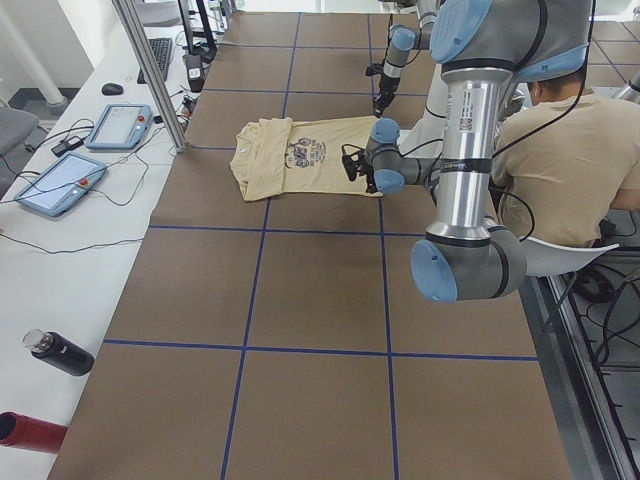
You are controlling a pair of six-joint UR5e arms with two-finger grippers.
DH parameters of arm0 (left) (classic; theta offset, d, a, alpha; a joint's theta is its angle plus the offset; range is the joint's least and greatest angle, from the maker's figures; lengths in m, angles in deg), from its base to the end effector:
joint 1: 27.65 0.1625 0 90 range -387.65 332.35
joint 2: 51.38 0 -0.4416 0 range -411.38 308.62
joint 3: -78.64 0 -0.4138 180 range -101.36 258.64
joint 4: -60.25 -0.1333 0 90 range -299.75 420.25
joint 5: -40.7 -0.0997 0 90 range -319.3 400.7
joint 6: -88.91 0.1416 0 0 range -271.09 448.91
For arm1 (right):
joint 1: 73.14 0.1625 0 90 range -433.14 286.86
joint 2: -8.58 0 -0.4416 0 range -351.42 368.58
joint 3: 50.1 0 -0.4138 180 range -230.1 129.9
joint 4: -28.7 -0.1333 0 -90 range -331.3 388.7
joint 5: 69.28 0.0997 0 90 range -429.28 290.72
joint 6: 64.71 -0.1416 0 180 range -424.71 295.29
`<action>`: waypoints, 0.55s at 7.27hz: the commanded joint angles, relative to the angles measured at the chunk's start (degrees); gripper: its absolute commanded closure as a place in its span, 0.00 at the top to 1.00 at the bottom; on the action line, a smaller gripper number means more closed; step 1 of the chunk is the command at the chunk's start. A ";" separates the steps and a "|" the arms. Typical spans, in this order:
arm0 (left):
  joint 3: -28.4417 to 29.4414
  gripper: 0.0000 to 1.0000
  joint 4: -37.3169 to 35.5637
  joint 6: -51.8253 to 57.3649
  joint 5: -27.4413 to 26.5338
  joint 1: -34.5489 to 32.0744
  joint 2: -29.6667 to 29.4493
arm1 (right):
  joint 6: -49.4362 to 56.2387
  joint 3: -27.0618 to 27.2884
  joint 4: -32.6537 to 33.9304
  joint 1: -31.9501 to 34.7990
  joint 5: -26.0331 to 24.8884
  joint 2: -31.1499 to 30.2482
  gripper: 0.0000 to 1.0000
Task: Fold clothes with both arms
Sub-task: 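Move the left gripper to the near hem corner while the right gripper waits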
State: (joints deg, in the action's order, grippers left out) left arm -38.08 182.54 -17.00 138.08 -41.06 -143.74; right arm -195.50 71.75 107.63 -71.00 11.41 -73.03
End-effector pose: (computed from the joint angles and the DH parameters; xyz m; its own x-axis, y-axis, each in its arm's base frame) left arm 0.5091 -0.2397 0.3824 0.4152 -0.3785 -0.8272 0.2435 0.9224 -0.2998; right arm -0.5455 -0.1767 0.3416 0.3664 0.6588 0.6570 -0.5315 0.7278 -0.4334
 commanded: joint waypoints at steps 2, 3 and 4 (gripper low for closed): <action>0.00 0.66 -0.03 -4.48 -0.97 5.50 0.87 | 0.00 0.14 0.00 0.15 0.00 -0.04 0.00; 0.00 0.65 -0.03 -4.48 -0.97 5.41 0.87 | -0.09 0.14 0.00 0.15 0.00 -0.04 0.00; -0.08 0.64 -0.03 -4.48 -1.05 5.32 0.87 | -0.09 0.23 0.00 0.15 0.00 -0.04 0.00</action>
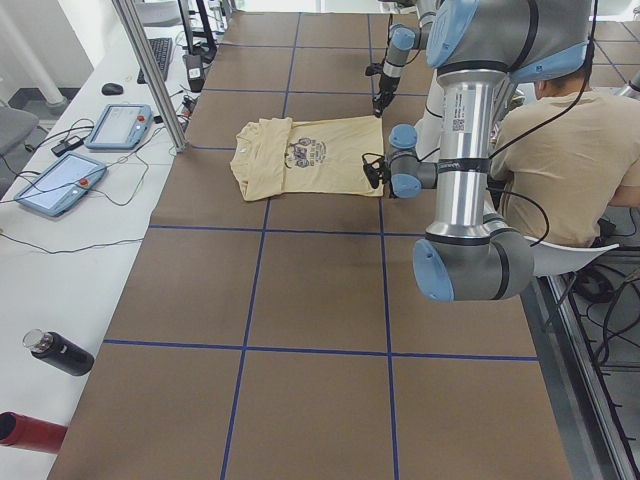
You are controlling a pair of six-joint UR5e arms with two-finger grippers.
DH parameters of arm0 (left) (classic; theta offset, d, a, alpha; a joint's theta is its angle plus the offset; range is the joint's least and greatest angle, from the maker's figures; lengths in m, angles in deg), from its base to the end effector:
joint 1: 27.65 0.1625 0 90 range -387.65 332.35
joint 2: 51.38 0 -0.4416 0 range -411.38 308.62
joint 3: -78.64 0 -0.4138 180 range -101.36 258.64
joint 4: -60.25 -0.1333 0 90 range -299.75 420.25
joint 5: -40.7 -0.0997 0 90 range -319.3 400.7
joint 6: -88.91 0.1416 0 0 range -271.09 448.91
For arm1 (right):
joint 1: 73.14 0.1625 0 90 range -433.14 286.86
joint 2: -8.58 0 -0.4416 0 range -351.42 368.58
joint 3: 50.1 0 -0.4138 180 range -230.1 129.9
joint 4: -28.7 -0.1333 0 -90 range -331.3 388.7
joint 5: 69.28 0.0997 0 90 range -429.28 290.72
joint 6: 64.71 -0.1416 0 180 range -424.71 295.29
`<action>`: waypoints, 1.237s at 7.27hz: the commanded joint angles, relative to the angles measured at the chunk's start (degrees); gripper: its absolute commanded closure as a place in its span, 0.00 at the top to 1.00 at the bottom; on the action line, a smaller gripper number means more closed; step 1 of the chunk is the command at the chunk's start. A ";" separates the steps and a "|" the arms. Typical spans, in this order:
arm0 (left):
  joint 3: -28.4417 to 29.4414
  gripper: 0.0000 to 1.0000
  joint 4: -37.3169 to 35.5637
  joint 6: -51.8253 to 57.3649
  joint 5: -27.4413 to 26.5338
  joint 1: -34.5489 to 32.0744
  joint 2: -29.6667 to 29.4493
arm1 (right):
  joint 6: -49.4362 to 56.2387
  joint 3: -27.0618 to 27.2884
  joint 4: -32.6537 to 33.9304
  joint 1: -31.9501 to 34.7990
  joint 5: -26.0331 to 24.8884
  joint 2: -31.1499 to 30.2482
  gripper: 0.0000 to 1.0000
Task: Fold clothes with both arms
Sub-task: 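Grasp both hem corners nearest the robot with the left and right grippers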
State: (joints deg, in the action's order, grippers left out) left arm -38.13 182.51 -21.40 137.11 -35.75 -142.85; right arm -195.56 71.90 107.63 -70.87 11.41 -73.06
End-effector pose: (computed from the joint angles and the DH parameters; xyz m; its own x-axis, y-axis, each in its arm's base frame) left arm 0.5254 -0.1935 0.3907 0.4420 -0.4113 -0.7972 0.2103 0.9114 -0.3537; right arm -0.5443 -0.1779 0.3406 0.3630 0.6604 0.6574 -0.5326 0.7259 -0.4351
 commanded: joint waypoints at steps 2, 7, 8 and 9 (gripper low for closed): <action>0.31 0.62 0.00 0.01 -0.08 -0.43 -0.02 | -0.02 0.08 0.00 0.11 0.00 -0.10 0.00; 0.93 0.60 -0.53 0.18 -0.17 -1.57 -0.02 | -0.02 0.08 0.09 0.11 -0.09 -0.36 0.00; 1.19 0.59 -0.53 0.19 -0.17 -1.66 -0.02 | -0.02 0.08 0.09 0.11 0.00 -0.36 0.00; 1.28 0.59 -0.53 0.19 -0.17 -1.66 -0.02 | -0.02 0.08 0.09 0.11 -0.09 -0.45 0.00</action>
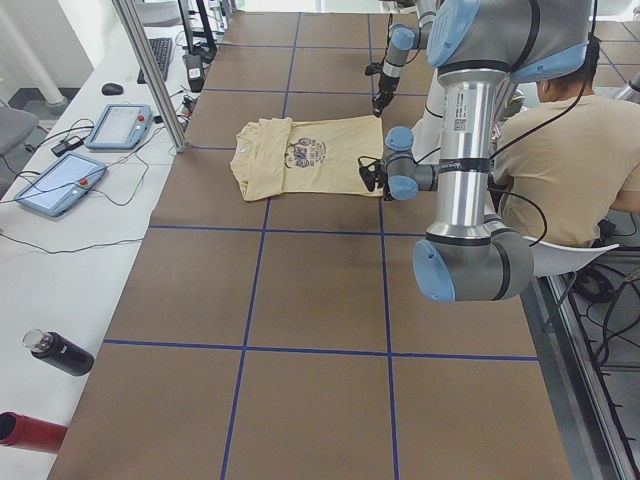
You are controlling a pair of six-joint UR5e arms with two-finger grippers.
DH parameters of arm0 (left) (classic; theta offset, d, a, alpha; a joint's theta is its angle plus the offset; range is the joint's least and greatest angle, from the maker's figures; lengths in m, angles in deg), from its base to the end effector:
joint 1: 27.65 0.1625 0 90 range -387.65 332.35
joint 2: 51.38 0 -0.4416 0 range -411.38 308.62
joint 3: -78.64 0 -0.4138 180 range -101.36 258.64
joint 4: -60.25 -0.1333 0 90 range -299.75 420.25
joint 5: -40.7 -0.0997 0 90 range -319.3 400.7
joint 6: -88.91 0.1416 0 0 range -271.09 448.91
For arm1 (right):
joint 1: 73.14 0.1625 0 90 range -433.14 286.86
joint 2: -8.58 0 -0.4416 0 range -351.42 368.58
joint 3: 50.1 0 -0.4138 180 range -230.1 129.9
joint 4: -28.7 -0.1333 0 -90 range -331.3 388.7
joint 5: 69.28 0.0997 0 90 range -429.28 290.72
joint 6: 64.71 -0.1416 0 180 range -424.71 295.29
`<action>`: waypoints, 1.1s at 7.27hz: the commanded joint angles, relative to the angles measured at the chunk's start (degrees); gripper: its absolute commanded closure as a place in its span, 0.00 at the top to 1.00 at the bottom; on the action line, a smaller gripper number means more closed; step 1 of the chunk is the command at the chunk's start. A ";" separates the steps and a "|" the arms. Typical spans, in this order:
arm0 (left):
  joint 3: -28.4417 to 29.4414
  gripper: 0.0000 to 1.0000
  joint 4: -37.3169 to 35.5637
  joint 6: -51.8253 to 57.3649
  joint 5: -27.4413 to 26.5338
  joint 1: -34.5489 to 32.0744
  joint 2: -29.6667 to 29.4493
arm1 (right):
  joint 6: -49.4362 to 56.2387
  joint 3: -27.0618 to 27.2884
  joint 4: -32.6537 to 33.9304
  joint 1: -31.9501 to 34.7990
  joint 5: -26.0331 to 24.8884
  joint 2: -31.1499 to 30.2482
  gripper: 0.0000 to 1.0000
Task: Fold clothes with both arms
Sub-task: 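Grasp both hem corners nearest the robot with the left and right grippers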
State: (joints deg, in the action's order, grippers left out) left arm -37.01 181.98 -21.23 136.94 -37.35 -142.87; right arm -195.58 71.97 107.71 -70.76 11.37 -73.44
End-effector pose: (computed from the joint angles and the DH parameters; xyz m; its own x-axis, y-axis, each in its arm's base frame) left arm 0.5240 -0.2092 0.4026 0.4523 -0.4246 -0.7843 0.2466 0.9047 -0.3475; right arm -0.5424 -0.1790 0.3439 0.3657 0.6614 0.6549 -0.5375 0.7245 -0.4316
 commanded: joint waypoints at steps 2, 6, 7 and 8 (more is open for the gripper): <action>0.52 0.24 0.00 -0.25 0.00 -0.06 -0.09 | 0.00 0.19 0.00 0.09 0.04 0.01 0.00; 0.52 0.00 -0.17 -0.42 -0.18 -0.06 -1.05 | 0.00 0.28 0.00 0.35 0.04 0.01 0.00; 0.26 0.00 -0.18 -0.34 -0.61 -0.14 -1.23 | 0.00 0.28 0.00 0.35 0.04 0.01 0.00; -0.10 0.00 -0.26 -0.34 -0.62 -0.49 -1.14 | 0.00 0.36 0.00 0.35 0.04 0.01 0.00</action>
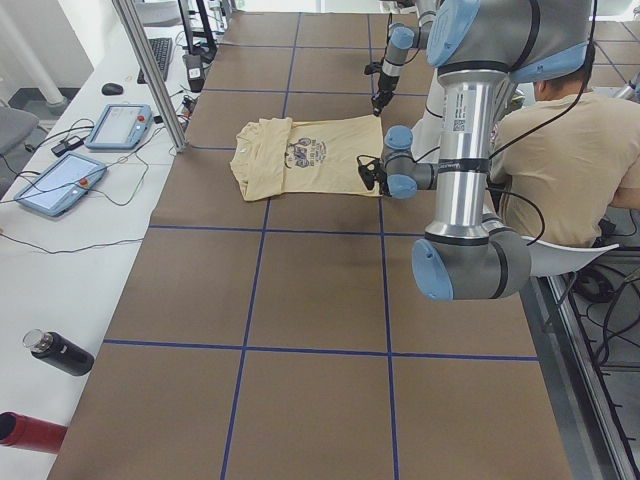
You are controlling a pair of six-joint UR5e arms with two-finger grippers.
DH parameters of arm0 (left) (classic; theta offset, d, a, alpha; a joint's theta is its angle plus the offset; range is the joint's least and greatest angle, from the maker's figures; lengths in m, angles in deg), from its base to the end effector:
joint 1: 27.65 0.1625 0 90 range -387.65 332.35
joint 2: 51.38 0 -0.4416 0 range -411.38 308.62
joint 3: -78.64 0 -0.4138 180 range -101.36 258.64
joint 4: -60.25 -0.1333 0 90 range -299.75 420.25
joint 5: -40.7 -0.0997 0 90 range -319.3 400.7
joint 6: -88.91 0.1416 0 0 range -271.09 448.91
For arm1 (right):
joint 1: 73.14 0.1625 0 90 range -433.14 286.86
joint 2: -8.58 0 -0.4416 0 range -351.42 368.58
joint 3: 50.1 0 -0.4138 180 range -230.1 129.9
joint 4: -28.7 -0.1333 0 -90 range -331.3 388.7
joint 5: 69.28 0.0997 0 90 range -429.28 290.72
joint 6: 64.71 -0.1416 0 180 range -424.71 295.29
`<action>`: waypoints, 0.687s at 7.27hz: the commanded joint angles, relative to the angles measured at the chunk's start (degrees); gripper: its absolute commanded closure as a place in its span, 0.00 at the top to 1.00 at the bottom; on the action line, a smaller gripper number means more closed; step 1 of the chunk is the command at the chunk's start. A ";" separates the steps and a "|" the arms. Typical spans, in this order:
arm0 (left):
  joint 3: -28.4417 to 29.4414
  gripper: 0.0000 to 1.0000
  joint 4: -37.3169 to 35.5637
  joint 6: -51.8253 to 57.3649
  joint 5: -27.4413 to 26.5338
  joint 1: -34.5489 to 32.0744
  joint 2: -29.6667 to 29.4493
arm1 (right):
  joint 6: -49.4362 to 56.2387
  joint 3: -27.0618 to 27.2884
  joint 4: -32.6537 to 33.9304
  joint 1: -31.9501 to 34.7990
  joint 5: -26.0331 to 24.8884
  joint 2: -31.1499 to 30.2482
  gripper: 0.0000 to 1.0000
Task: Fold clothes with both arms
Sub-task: 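Grasp both hem corners nearest the robot with the left and right grippers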
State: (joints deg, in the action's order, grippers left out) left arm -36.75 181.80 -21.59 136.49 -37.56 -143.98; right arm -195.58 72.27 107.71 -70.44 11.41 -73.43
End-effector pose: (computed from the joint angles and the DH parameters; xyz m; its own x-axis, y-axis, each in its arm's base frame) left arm 0.5286 -0.2132 0.3949 0.4378 -0.4302 -0.7895 0.2550 0.9015 -0.3498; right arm -0.5401 -0.1819 0.3413 0.3588 0.6634 0.6567 -0.5388 0.7217 -0.4346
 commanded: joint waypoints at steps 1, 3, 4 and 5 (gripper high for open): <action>-0.10 0.41 -0.26 0.02 -0.16 -0.29 -0.04 | 0.00 0.06 0.00 0.03 0.00 0.00 0.00; 0.60 0.59 -1.76 0.02 0.01 -0.02 -0.30 | 0.00 -0.03 0.00 0.03 0.00 0.00 0.00; 1.56 0.54 -1.76 0.02 0.10 -0.11 -1.78 | 0.00 -0.03 0.00 0.03 0.00 0.00 0.00; 1.40 0.47 -1.76 0.02 0.10 -0.11 -2.14 | 0.00 -0.03 0.00 0.03 0.00 0.00 0.00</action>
State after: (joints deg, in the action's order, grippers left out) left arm -35.61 180.13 -21.57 136.53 -37.66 -145.32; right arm -195.58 72.25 107.72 -70.41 11.41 -73.43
